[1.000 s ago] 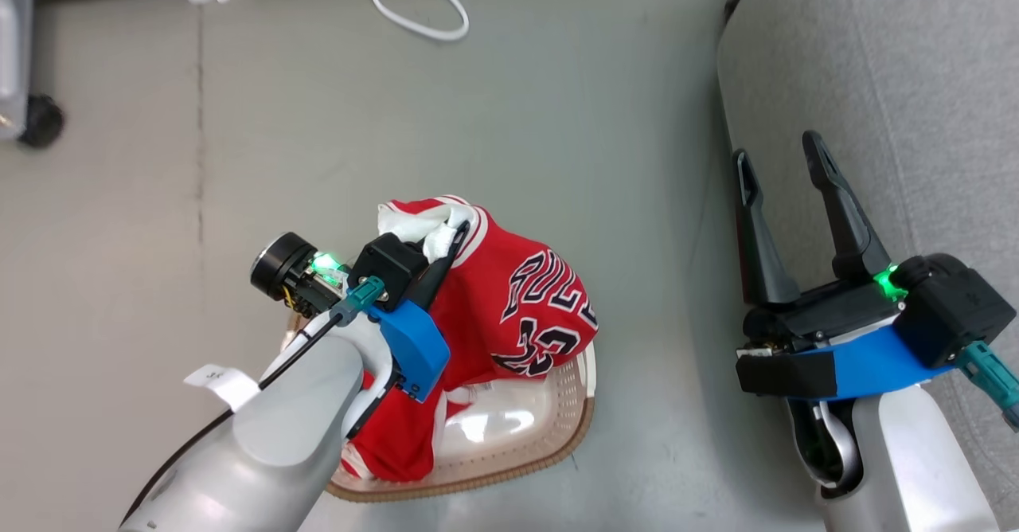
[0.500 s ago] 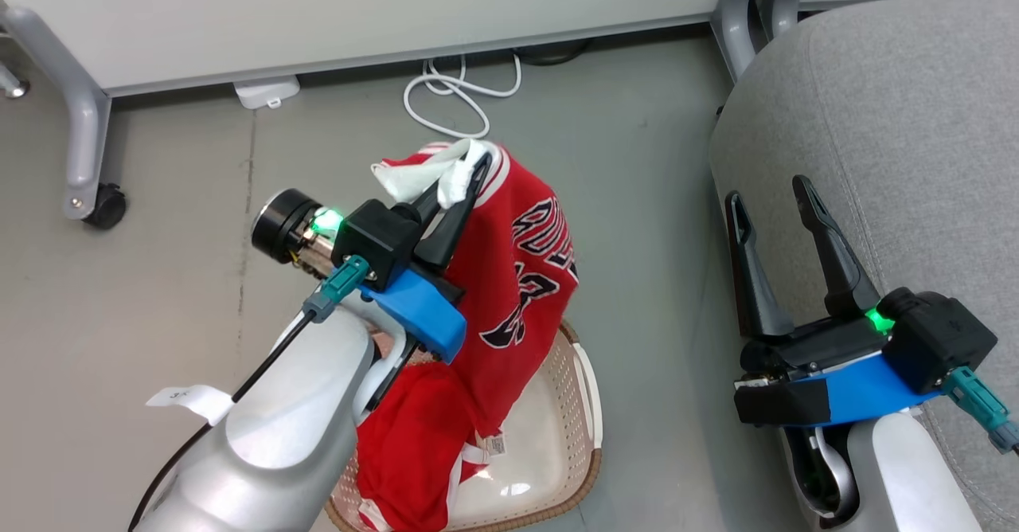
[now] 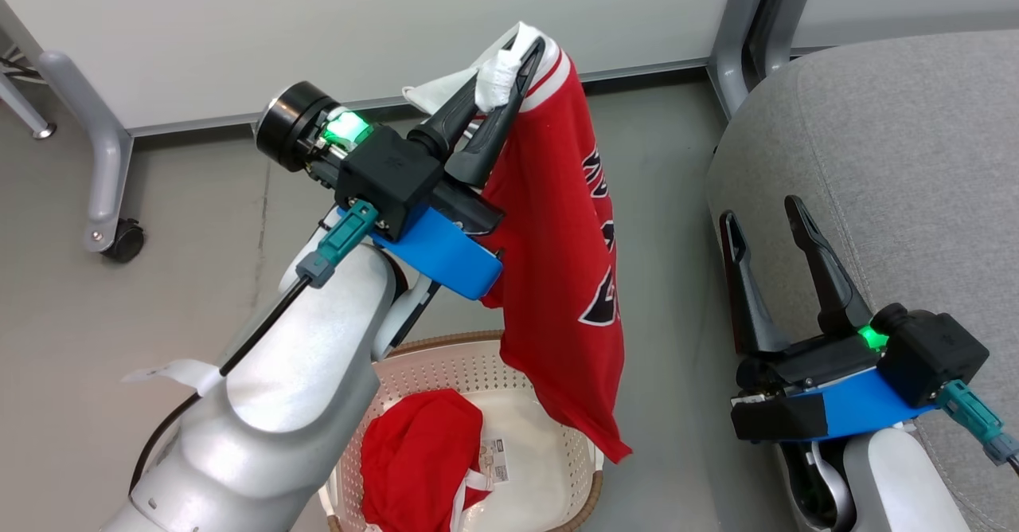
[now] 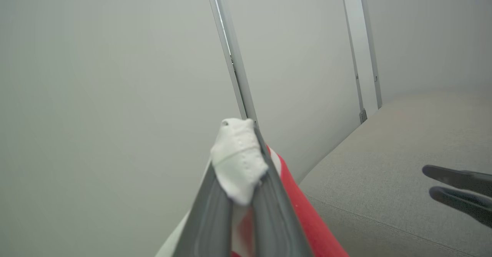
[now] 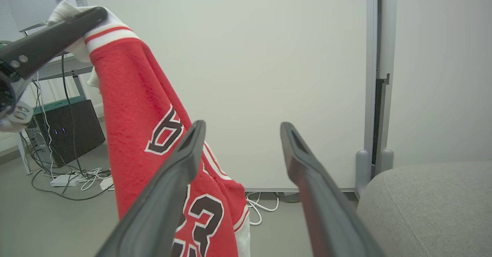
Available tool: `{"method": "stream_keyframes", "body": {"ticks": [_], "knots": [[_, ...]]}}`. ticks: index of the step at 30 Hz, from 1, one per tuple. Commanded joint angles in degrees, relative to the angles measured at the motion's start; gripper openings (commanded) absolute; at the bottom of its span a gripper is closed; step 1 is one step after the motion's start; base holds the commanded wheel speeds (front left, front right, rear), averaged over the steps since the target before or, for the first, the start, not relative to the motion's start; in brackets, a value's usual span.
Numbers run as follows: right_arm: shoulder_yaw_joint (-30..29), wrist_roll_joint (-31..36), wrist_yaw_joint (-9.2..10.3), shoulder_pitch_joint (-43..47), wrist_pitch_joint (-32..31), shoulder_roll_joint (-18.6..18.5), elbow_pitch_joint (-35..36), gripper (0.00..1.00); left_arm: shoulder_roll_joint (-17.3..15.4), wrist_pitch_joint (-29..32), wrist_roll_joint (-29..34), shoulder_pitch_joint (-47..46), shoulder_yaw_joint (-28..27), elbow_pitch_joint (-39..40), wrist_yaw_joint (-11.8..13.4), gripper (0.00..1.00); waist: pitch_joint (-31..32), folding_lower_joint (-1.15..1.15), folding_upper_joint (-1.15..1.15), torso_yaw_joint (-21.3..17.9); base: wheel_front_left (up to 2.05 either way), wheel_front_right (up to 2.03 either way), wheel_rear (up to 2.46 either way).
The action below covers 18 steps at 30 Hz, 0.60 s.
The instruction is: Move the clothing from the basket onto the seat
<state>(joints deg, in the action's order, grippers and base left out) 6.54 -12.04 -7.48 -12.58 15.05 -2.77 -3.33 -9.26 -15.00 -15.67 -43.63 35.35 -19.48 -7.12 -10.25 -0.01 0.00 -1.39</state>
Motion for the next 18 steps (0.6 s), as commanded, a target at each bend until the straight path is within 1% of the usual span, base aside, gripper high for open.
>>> {"method": "stream_keyframes", "body": {"ticks": [1, 11, 15, 18], "knots": [[0.04, -0.12, -0.03, 0.69, 0.20, -0.20, -0.02, 1.00, -0.02, -0.27, 0.21, -0.70, -0.13, 0.34, -0.44, 0.00, 0.27, 0.01, 0.00, -0.15, 0.00, 0.00, 0.00], [0.51, -0.01, -0.03, 0.90, 0.20, -0.19, 0.62, 1.00, 0.16, -0.28, 0.21, -0.46, 0.74, 0.57, -0.50, 0.00, 1.52, 0.01, 0.00, -0.49, 0.00, 0.00, 0.00], [2.39, 0.55, -0.03, 0.17, 0.20, -0.19, 1.65, 1.00, 0.23, -0.27, -0.10, 0.04, 1.09, 0.14, -0.35, 0.00, 1.94, 0.01, 0.00, -0.33, 0.00, 0.00, 0.00], [5.32, 1.18, -0.03, -0.99, 0.20, -0.19, 2.07, 1.00, 0.20, -0.27, -0.34, 0.16, 1.30, -0.18, -0.35, 0.00, 2.15, 0.01, 0.00, -0.23, 0.00, 0.00, 0.00]]}}
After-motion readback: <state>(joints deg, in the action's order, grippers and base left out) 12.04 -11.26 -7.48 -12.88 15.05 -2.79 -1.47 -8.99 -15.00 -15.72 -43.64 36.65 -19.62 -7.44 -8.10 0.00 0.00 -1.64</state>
